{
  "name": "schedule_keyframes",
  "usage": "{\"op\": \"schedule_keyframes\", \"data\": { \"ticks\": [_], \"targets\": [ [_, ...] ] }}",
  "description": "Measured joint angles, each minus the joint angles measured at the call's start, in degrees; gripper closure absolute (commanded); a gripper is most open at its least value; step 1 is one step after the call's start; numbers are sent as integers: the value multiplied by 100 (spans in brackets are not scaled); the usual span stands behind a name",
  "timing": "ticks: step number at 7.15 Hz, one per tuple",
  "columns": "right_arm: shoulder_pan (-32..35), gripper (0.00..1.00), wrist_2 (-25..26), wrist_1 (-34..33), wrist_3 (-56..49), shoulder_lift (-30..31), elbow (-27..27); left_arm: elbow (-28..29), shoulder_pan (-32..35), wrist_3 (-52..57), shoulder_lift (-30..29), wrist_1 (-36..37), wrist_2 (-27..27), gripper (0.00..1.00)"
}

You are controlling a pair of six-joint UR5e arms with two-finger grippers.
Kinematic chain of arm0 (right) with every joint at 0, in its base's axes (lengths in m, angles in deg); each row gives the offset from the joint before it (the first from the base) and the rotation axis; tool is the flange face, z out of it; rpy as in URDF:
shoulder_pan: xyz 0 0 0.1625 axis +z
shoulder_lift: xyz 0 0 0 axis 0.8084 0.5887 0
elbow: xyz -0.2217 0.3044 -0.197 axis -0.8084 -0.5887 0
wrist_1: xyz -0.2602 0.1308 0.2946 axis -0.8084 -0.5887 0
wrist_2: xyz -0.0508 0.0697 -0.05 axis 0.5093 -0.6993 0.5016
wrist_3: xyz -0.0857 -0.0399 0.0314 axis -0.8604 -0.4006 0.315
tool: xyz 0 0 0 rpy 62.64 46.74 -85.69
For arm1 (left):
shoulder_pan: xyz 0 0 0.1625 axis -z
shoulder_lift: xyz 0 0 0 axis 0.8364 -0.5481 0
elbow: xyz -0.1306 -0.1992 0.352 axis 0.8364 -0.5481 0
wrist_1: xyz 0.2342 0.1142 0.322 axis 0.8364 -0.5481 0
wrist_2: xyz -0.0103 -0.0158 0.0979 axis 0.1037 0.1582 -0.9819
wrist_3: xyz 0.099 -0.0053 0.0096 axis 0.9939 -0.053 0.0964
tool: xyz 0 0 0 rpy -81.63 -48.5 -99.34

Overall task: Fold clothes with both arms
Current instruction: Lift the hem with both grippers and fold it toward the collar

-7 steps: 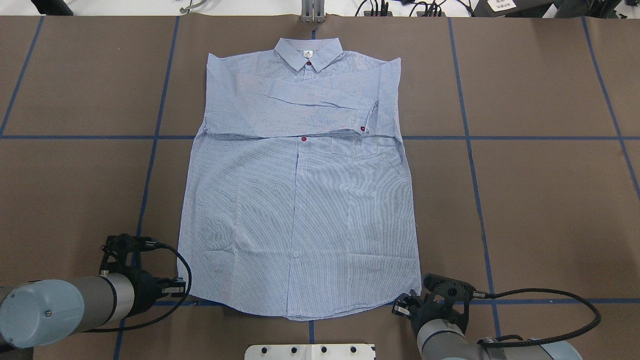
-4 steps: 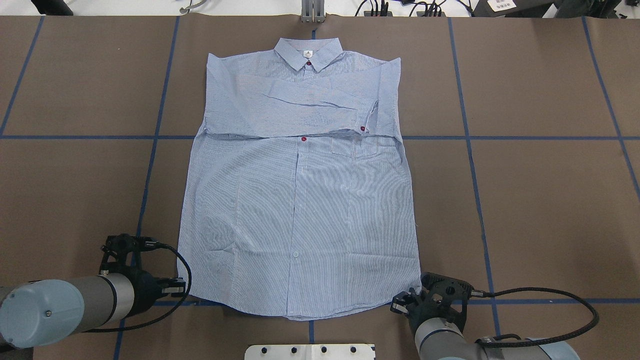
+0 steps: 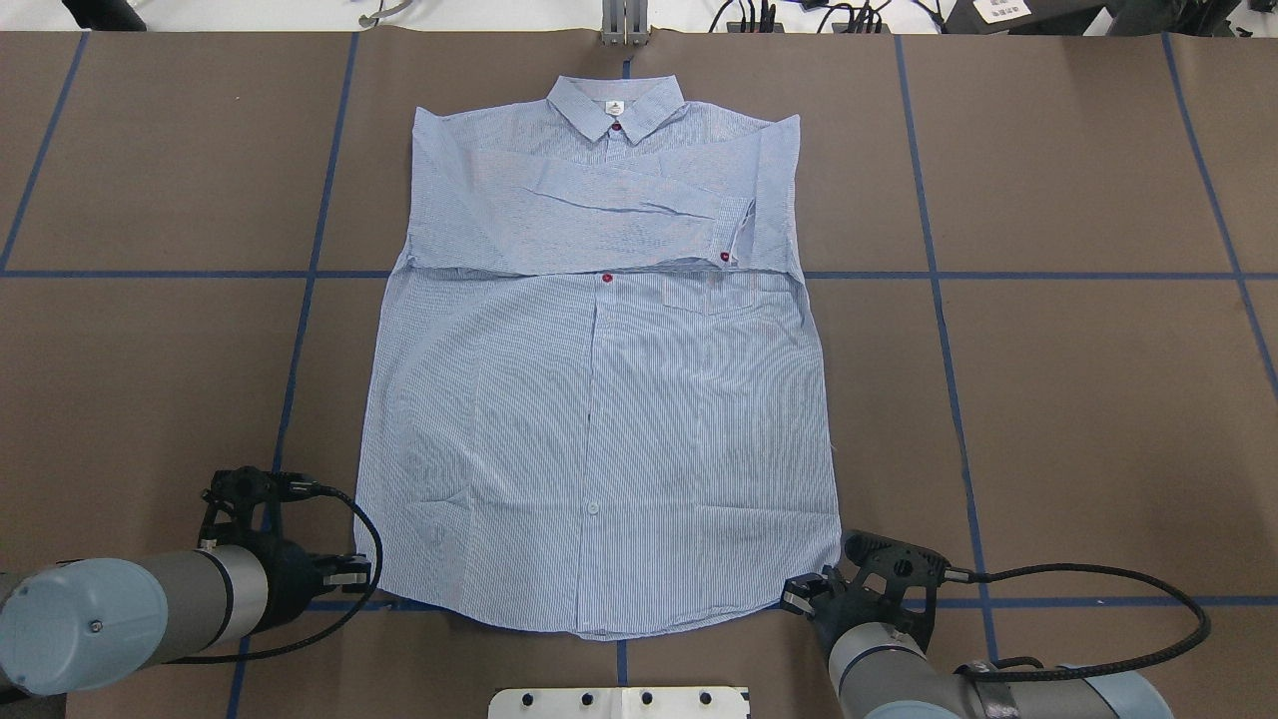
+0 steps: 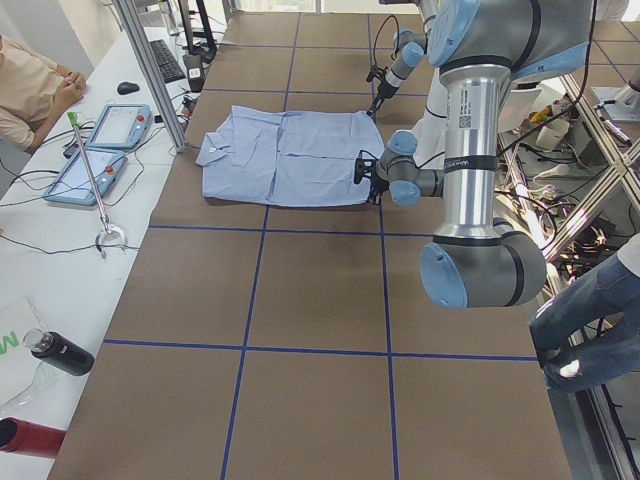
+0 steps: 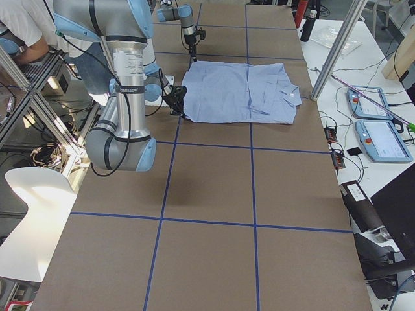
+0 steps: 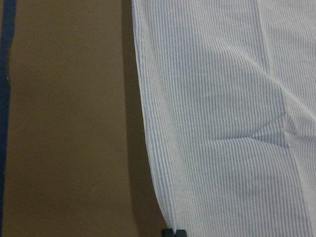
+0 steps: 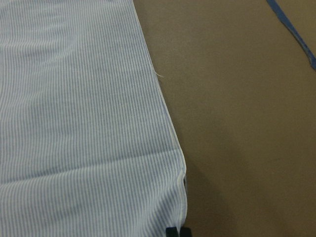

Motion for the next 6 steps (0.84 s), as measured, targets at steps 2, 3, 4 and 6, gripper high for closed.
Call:
{"op": "schedule_keyframes", "data": {
  "ticks": [2,3,4,6],
  "targets": [
    [52,100,-21,-92,0,6,432,-359,0,0,28,72,63,100],
    [80,100,-90,-388,0,9,909,-858,2,0,64,376,212,100],
    [73,100,-304,-949,0,10,1638,-1575,8,0,79,960,458,100],
    [26,100,-784,-2270,5,-283,2972,-3095,127,21,6,2321,1124,100]
  ]
}}
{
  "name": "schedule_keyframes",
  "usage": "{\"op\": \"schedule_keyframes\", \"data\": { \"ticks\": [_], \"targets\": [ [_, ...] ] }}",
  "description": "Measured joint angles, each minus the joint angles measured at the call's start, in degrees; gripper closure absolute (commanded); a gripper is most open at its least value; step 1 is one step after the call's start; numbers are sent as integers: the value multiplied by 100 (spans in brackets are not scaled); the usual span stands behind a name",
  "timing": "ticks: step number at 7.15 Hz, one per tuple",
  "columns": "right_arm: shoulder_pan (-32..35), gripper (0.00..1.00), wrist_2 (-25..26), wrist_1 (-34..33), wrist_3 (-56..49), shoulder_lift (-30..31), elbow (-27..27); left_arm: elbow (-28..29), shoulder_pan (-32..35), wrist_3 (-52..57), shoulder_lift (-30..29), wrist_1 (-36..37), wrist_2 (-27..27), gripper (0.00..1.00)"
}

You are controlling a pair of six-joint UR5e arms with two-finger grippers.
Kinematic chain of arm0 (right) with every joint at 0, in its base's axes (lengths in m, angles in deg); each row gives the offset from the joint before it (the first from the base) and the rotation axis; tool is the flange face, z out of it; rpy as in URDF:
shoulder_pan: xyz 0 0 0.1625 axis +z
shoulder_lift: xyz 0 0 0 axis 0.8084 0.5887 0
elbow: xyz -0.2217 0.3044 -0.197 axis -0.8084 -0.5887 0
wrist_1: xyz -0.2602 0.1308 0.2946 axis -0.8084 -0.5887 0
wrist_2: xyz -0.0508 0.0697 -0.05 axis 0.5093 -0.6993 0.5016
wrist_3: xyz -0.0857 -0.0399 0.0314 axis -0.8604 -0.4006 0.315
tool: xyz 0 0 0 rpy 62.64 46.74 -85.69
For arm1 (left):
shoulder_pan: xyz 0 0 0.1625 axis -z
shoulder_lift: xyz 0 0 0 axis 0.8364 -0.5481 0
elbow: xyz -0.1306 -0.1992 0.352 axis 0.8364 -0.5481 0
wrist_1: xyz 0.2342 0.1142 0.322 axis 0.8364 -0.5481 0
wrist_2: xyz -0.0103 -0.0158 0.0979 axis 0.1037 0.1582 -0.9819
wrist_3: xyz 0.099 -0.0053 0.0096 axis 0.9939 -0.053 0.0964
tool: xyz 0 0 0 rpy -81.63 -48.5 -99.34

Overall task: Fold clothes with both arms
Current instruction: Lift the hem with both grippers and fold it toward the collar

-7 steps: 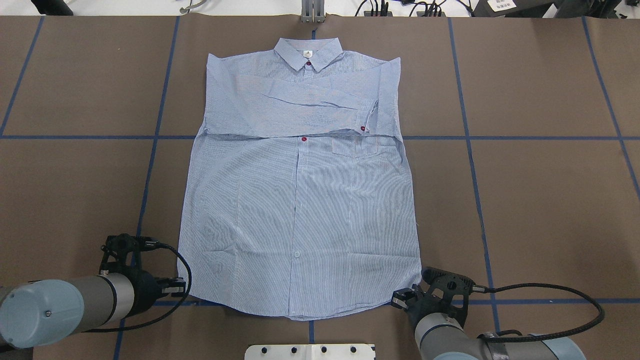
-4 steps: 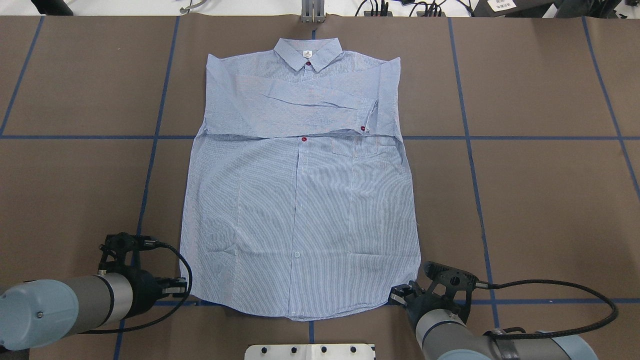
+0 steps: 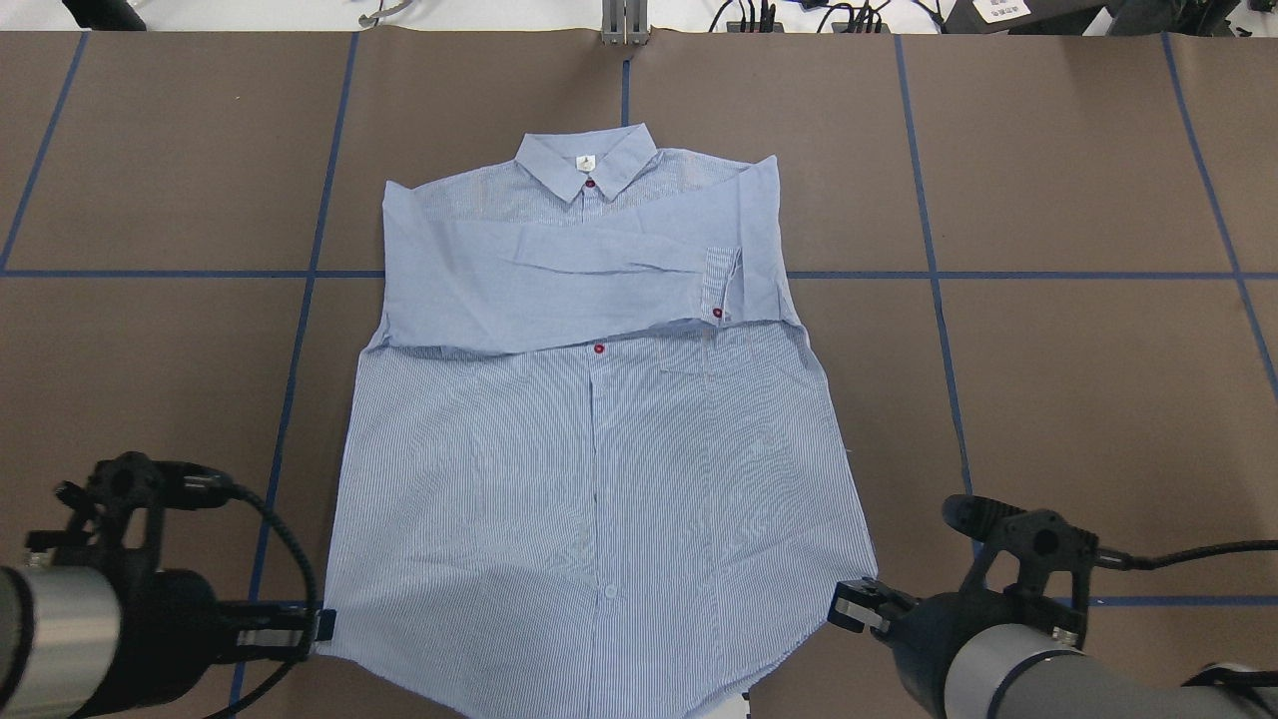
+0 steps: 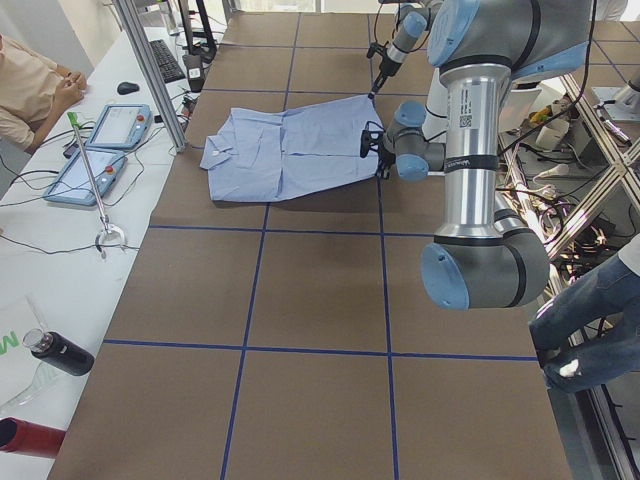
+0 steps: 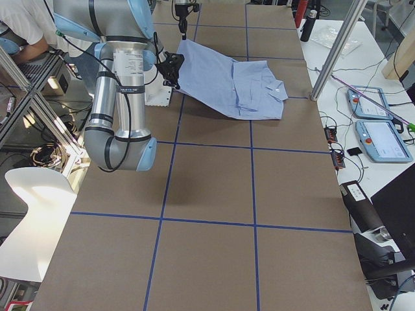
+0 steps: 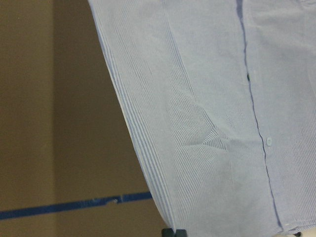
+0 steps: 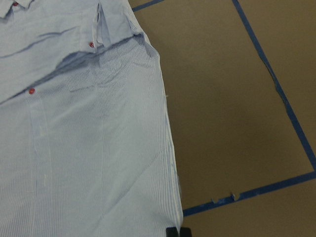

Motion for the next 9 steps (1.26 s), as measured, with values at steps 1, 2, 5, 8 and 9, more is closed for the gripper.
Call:
{"op": "schedule_keyframes", "data": {
  "ticks": [1,2,5,8,9],
  "targets": [
    [209,100,-334,-634,-3,-414,314,-472,280,88,-163,645,396,100],
    [561,100,-658,-1096,-157,-808,377,-556,614,345,-445,1124,666,100],
    [1880,100,-916,-1038,-1494,-1436,-683,1164,1768,1504,-2007,1593,809,100],
    [2931,100,-935,1080,-2196,-1560,-2644,2529,3094,2935,-2645,1429,660,100],
    [3183,100,-949,1350,-2397,-1651,-2922,2734,3343,3151,-2721,1400,634,100]
  ]
}}
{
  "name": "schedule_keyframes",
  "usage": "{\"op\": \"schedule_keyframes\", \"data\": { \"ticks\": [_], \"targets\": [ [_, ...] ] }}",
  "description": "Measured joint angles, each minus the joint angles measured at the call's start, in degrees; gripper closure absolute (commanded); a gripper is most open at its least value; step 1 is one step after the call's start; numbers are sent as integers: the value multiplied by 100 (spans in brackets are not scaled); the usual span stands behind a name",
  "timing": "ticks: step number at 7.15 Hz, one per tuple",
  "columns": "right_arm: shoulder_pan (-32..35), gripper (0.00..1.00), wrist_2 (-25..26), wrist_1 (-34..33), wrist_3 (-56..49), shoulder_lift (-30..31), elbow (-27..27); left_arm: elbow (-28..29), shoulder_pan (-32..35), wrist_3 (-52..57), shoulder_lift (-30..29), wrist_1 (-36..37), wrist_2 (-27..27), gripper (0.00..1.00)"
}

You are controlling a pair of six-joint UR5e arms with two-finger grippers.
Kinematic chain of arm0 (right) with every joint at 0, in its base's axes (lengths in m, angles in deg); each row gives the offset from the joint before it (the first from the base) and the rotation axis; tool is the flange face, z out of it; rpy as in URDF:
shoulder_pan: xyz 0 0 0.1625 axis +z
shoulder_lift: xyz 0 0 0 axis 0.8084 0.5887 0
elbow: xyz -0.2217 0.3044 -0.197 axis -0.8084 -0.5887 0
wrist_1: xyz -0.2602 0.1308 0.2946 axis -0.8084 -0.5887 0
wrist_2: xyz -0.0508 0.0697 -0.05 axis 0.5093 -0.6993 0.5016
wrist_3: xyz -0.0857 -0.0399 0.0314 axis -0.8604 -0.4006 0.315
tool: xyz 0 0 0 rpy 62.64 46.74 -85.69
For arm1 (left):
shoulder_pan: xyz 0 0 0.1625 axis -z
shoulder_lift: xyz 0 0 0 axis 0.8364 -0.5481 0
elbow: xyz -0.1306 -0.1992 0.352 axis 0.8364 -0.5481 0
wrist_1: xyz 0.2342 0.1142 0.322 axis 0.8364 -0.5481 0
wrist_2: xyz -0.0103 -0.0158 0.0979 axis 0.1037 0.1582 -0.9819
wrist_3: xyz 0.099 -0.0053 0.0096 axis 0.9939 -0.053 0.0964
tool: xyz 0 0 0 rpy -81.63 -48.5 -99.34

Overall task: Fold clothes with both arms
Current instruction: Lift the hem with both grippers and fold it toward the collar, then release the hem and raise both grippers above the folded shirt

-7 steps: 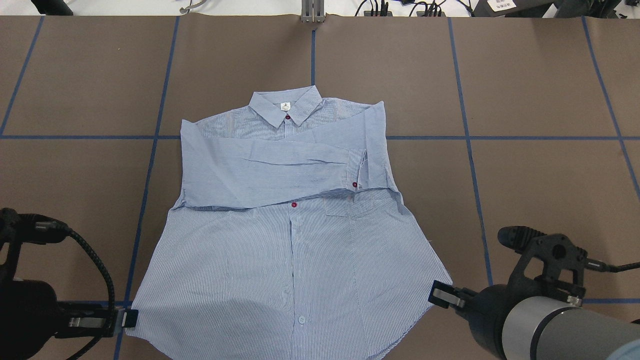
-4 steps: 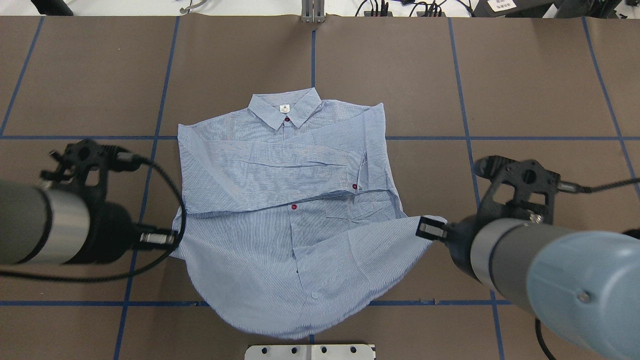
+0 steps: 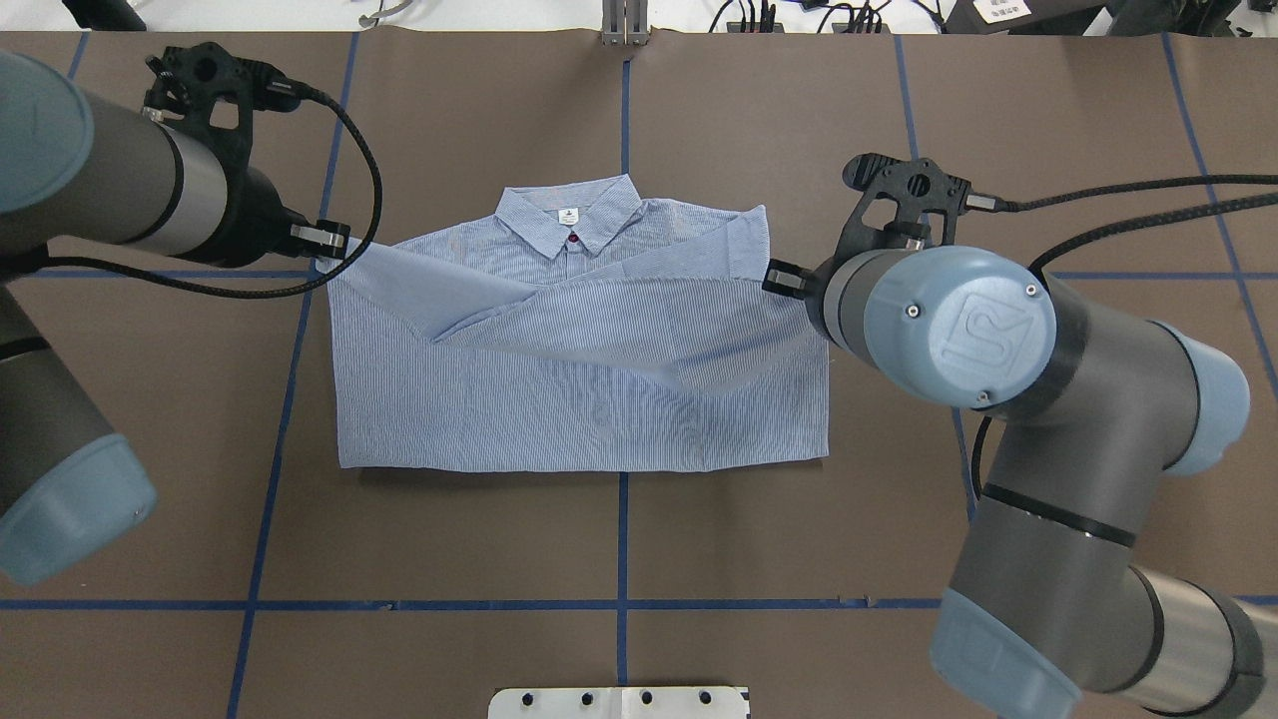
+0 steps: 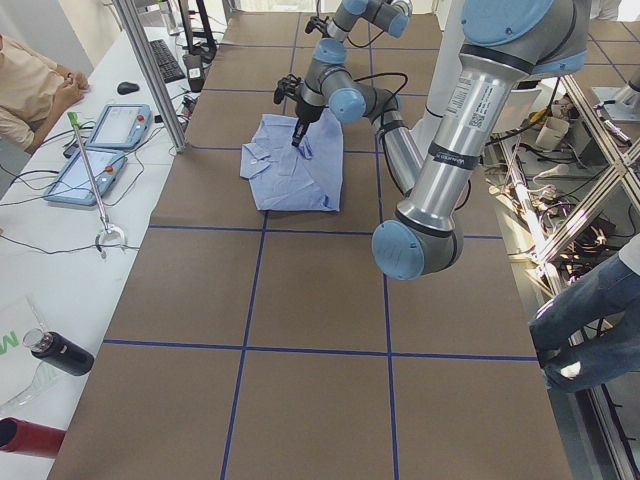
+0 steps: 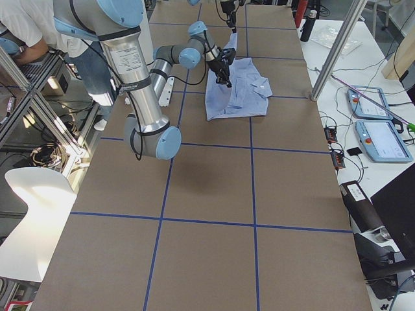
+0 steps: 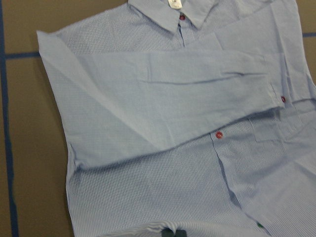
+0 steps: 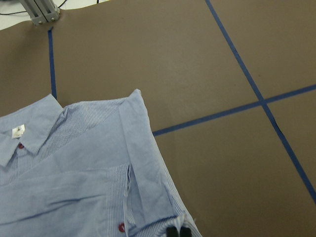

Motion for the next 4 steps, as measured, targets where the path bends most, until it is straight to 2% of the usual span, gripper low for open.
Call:
{"op": "schedule_keyframes", "data": {
  "ticks": [1,2,4],
  "targets": [
    [210,100,-55,91,-130,-187,-278,321,101,79,-129,-94,-89,100],
    [398,100,-152,139,-186,-453,-644,874,136,104,-256,-464,-268,100],
    [640,100,-376,652,-285,-788,-1375,2137,143,116,-394,-1703,-437,100]
  ]
}}
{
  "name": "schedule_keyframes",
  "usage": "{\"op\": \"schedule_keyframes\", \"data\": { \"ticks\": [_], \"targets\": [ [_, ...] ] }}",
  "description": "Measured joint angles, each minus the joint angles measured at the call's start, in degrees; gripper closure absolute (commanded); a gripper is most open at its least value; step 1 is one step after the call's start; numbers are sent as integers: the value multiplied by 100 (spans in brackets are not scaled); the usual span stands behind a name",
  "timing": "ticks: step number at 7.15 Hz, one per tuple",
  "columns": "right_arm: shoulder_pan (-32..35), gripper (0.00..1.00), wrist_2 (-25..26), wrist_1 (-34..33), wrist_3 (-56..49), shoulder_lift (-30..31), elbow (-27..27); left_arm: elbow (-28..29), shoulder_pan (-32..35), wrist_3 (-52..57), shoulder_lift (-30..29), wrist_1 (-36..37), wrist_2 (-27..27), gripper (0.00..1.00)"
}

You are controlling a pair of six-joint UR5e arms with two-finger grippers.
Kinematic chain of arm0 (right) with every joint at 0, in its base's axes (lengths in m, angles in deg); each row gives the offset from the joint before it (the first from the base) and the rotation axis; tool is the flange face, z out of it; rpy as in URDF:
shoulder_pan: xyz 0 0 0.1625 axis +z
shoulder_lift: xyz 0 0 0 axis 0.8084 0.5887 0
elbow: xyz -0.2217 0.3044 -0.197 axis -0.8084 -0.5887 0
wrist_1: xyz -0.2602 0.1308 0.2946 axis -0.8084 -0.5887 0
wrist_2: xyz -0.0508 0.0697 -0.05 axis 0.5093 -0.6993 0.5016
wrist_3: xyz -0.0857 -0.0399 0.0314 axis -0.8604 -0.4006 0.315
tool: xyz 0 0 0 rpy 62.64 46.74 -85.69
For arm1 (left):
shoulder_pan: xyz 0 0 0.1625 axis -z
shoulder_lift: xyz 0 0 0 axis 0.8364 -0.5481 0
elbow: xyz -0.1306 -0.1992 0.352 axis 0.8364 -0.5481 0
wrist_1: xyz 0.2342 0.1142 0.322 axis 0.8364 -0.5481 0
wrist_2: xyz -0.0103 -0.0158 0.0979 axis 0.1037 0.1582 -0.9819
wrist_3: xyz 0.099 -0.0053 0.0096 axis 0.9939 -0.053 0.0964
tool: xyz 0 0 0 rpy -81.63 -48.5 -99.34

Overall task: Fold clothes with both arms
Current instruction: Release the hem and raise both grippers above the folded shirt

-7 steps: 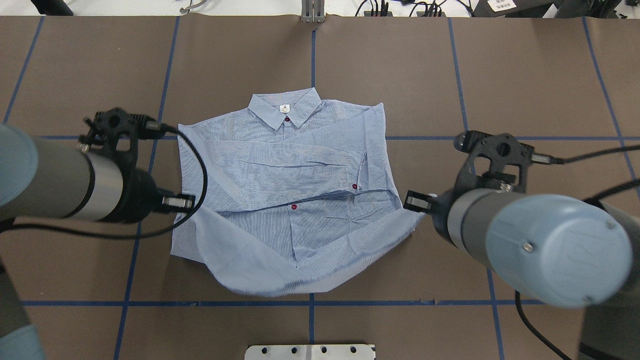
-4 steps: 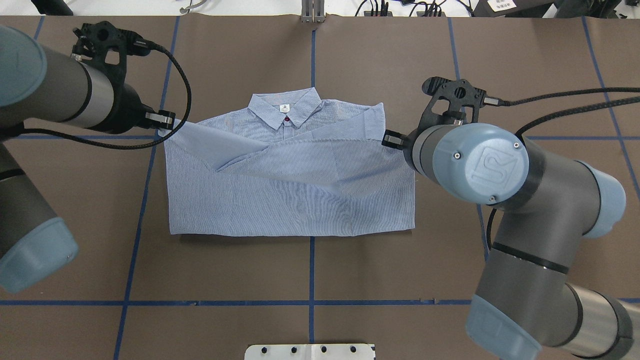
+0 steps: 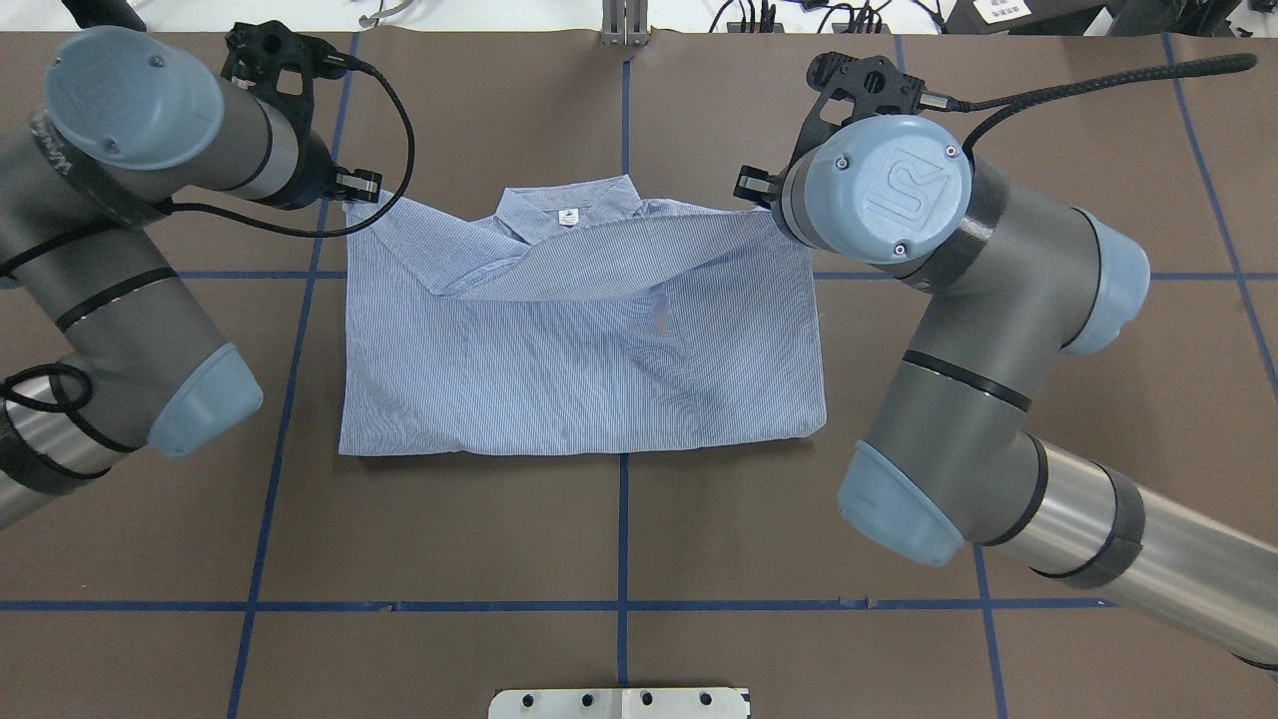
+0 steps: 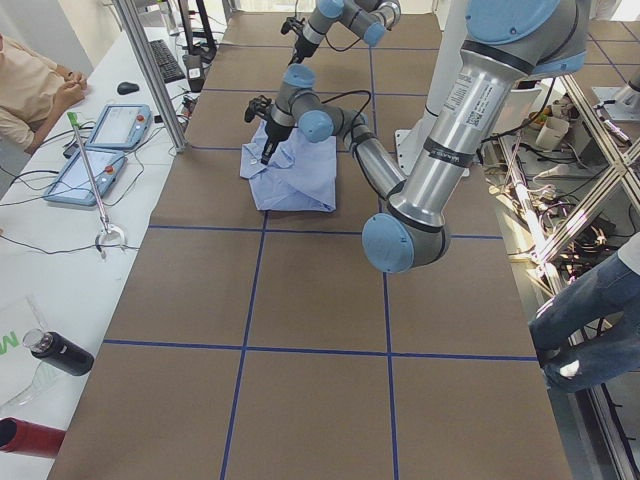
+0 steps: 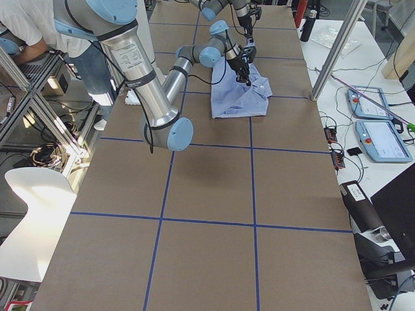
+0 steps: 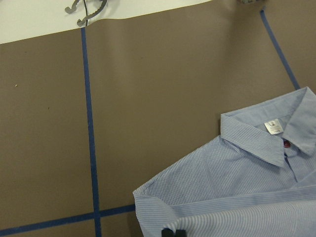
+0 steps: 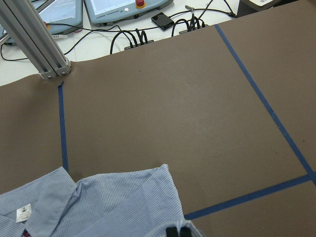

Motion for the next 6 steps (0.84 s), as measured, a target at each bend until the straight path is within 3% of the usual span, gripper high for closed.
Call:
{"op": "schedule_keyframes", "data": {
  "ticks": [3,6],
  "targets": [
    [246,100,-266,1370,-250,-252,-1359,1203,-9,151,-422,-947,-17,100],
    [524,100,-677,1960,-560,-313,-1941,1584,28,537,-469,-1463,-1,100]
  ]
}}
